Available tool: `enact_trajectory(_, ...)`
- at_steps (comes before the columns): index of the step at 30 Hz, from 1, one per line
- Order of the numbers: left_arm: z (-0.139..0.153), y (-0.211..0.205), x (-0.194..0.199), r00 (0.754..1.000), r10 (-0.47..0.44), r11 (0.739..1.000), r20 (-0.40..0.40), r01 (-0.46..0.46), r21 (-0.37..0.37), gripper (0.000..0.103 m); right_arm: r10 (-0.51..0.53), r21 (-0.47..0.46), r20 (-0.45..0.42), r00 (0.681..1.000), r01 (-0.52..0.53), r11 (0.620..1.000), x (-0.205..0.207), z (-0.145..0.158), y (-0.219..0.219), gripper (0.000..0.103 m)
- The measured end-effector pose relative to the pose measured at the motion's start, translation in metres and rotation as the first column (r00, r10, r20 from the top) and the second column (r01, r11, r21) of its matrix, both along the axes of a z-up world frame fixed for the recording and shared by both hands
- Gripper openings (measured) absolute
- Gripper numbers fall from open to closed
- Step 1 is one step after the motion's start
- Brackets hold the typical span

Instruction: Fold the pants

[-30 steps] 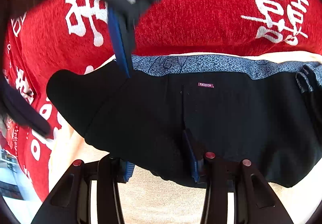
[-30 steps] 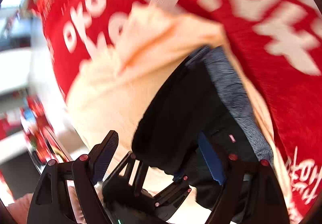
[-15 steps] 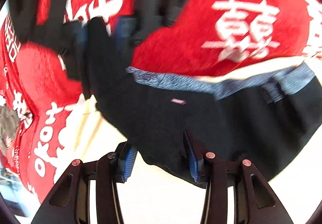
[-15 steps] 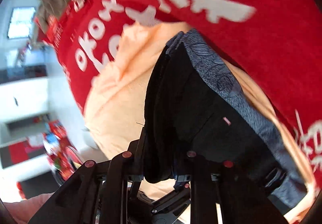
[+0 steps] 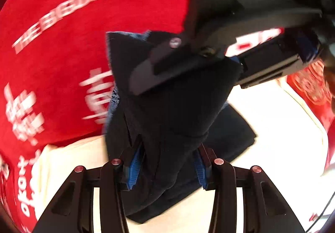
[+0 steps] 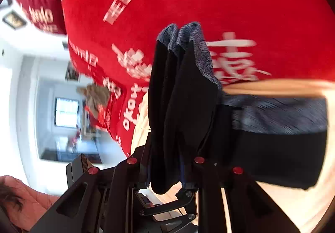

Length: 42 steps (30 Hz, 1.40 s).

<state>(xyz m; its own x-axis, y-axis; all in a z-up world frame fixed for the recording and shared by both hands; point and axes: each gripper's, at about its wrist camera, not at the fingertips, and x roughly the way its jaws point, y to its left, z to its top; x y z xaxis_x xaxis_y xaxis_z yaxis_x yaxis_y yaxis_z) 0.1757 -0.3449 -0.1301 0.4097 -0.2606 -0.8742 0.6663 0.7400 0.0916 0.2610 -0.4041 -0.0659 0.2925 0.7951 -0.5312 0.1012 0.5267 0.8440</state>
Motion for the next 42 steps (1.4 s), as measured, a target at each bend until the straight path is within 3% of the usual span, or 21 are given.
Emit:
enact_trajectory(4,-0.05,-0.06,-0.028,0.991,-0.099,0.994,-0.091,0.102,0.032,0.045,-0.141,-0.013,-0.113,0.984,0.141,0.99,-0.046,-0.06,-0.074,0.023)
enact_trajectory(7,-0.097,-0.086,-0.045,0.981,-0.125,0.983,-0.145,0.143,0.119,0.047,-0.198,-0.06,-0.23,0.953,0.189,0.98,-0.072,-0.121,-0.105,0.023)
enact_trajectory(9,-0.106,-0.09,-0.053,0.982,-0.144,0.972,-0.124,0.163,0.167,0.053,-0.212,-0.06,-0.275,0.938,0.203,0.977,-0.081,-0.15,-0.113,0.023)
enact_trajectory(11,-0.1,-0.083,-0.058,0.978,-0.165,0.97,-0.13,0.184,0.156,0.054,-0.234,-0.038,-0.275,0.933,0.233,0.972,-0.086,-0.159,-0.114,0.023)
enact_trajectory(14,-0.083,-0.063,-0.058,0.969,-0.159,0.975,-0.188,0.185,0.125,0.054,-0.236,-0.052,-0.257,0.937,0.23,0.972,-0.086,-0.155,-0.11,0.026)
enact_trajectory(16,-0.067,-0.042,-0.049,0.97,-0.101,0.987,-0.221,0.125,0.099,0.054,-0.23,-0.093,-0.258,0.938,0.213,0.973,-0.085,-0.144,-0.11,0.03)
enact_trajectory(19,-0.054,-0.013,-0.029,0.983,0.029,0.992,-0.183,-0.005,0.126,0.083,-0.219,-0.195,-0.231,0.948,0.175,0.965,-0.085,-0.118,-0.111,0.034)
enact_trajectory(22,-0.057,0.009,-0.002,0.982,0.131,0.979,-0.136,-0.106,0.176,0.083,-0.227,-0.271,-0.206,0.952,0.167,0.948,-0.098,-0.11,-0.115,0.035)
enact_trajectory(27,-0.088,0.043,0.031,0.942,0.269,0.952,-0.198,-0.229,0.204,0.083,-0.204,-0.257,-0.202,0.958,0.149,0.955,-0.084,-0.118,-0.091,0.025)
enact_trajectory(30,-0.094,0.053,0.035,0.929,0.288,0.951,-0.231,-0.25,0.179,0.085,-0.193,-0.339,-0.187,0.963,0.121,0.933,-0.076,-0.116,-0.081,0.025)
enact_trajectory(34,-0.093,0.056,0.035,0.924,0.295,0.95,-0.242,-0.257,0.177,0.089,-0.25,-0.465,-0.219,0.943,0.124,0.877,-0.082,-0.119,-0.089,0.025)
enact_trajectory(37,-0.098,0.059,0.036,0.912,0.311,0.948,-0.267,-0.276,0.159,0.091,-0.26,-0.473,-0.211,0.942,0.135,0.871,-0.089,-0.106,-0.093,0.026)
enact_trajectory(39,-0.102,0.066,0.042,0.899,0.331,0.942,-0.288,-0.298,0.153,0.093,-0.251,-0.484,-0.16,0.955,0.145,0.863,-0.089,-0.089,-0.085,0.026)
enact_trajectory(42,-0.105,0.073,0.041,0.885,0.352,0.935,-0.305,-0.32,0.151,0.093,-0.195,-0.438,-0.089,0.977,0.137,0.888,-0.081,-0.072,-0.063,0.026)
